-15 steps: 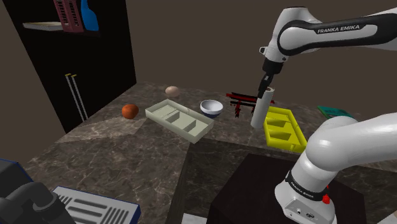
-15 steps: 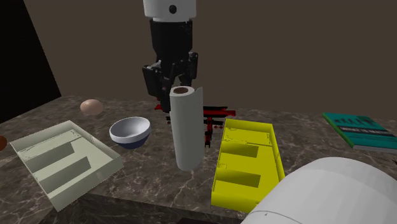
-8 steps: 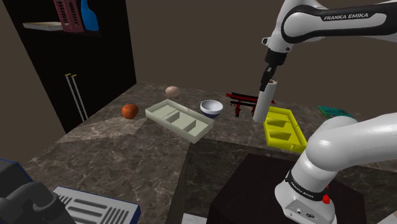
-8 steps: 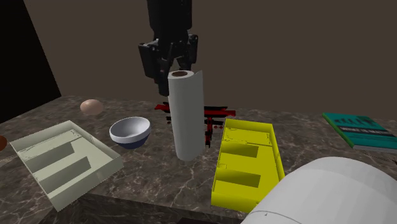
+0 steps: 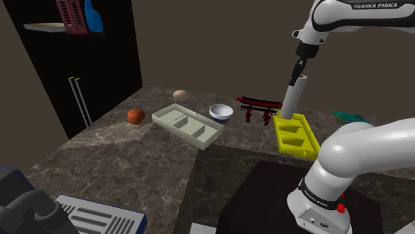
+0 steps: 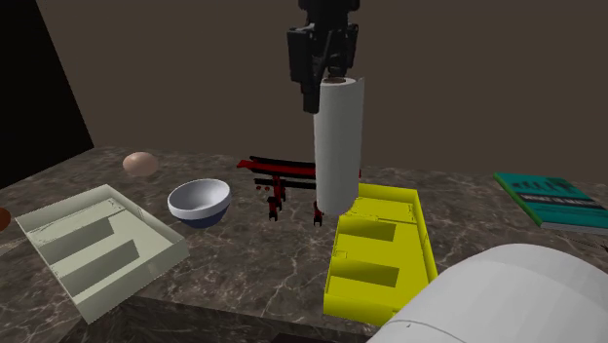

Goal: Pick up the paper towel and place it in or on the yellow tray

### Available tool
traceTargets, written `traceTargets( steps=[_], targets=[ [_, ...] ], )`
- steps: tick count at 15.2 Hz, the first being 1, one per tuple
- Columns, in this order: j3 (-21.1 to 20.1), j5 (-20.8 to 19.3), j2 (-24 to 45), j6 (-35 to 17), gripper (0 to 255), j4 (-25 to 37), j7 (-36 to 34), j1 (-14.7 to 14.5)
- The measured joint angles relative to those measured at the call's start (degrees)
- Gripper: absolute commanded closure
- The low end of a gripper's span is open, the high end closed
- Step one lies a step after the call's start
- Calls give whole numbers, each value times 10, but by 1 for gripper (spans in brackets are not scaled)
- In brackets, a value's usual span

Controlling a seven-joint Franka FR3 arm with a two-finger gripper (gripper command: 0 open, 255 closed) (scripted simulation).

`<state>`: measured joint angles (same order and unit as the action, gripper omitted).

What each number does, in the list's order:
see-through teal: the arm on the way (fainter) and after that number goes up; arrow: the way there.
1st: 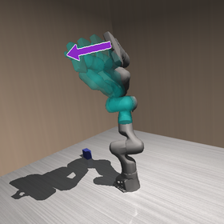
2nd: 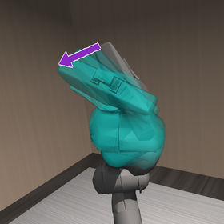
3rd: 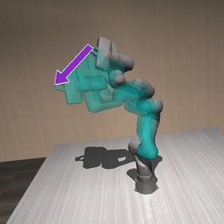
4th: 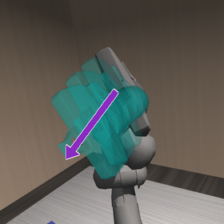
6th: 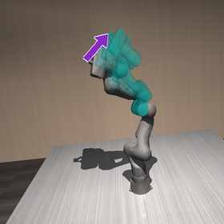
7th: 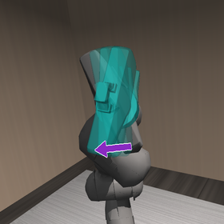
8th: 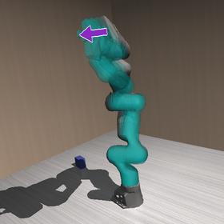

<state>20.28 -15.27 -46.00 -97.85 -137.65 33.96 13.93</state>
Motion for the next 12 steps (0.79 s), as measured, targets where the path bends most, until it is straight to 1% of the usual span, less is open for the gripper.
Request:
traceTargets(
  steps=[7, 11, 12],
  targets=[
    [80, -34, 37, 32, 255, 88, 96, 14],
    [125, -43, 69, 51, 255, 152, 149, 11],
    [132, -45, 74, 49, 255, 157, 156, 11]
  ],
)
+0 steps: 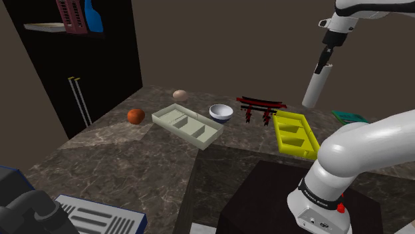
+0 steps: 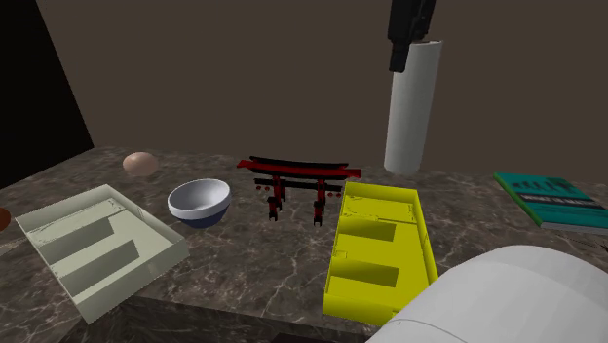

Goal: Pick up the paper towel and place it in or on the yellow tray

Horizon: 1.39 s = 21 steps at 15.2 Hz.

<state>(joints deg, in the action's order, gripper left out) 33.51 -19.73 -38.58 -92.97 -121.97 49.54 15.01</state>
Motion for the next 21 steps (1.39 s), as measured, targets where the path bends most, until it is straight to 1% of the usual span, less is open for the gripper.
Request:
traceTargets(
  steps=[2, 21],
  targets=[
    [8, -3, 2, -10, 255, -7, 4, 0],
    [49, -40, -11, -146, 255, -154, -6, 16]
  ],
)
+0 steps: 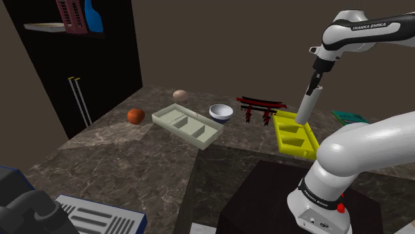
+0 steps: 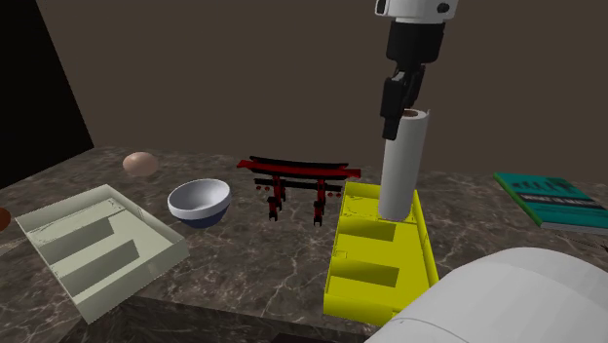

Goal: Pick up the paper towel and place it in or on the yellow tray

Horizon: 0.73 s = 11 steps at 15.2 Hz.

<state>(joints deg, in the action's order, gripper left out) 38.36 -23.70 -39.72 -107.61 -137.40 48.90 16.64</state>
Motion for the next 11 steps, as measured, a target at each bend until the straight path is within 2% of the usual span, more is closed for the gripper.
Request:
traceTargets(
  steps=[7, 11],
  targets=[
    [22, -13, 11, -54, 255, -42, -2, 2],
    [22, -14, 10, -58, 255, -46, -2, 2]
  ],
)
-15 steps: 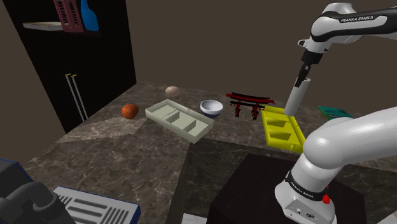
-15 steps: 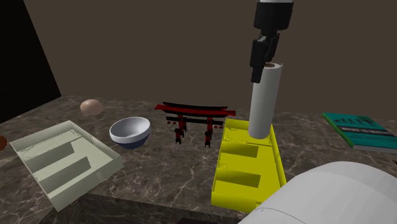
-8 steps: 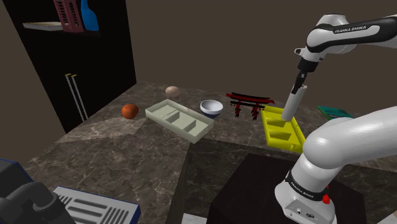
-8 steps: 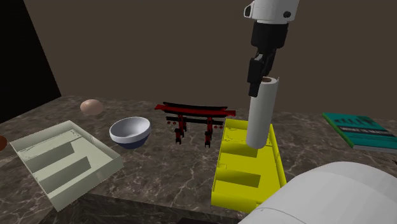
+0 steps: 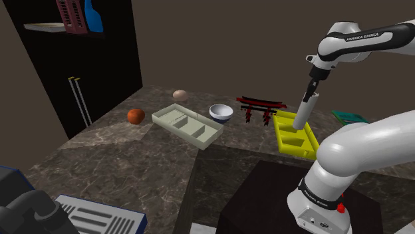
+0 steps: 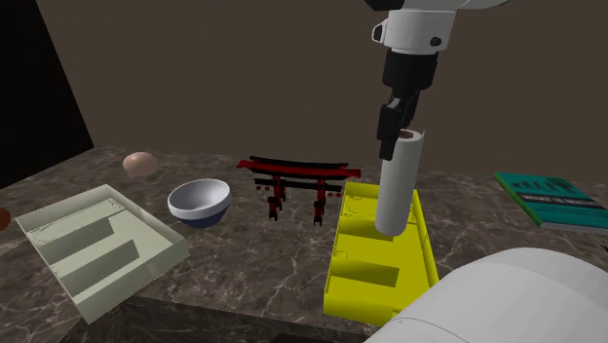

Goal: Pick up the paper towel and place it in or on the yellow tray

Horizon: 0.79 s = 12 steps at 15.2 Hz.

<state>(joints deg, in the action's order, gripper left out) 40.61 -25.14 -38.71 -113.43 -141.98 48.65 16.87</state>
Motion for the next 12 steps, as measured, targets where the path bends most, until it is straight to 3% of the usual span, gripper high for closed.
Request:
traceTargets(
  steps=[2, 3, 9, 12],
  targets=[
    [0, 0, 0, -1, 255, 0, 0, 0],
    [0, 0, 0, -1, 0, 0, 0, 0],
    [0, 0, 0, -1, 0, -1, 0, 0],
    [-21, 10, -13, 43, 0, 28, -1, 1]
  ],
)
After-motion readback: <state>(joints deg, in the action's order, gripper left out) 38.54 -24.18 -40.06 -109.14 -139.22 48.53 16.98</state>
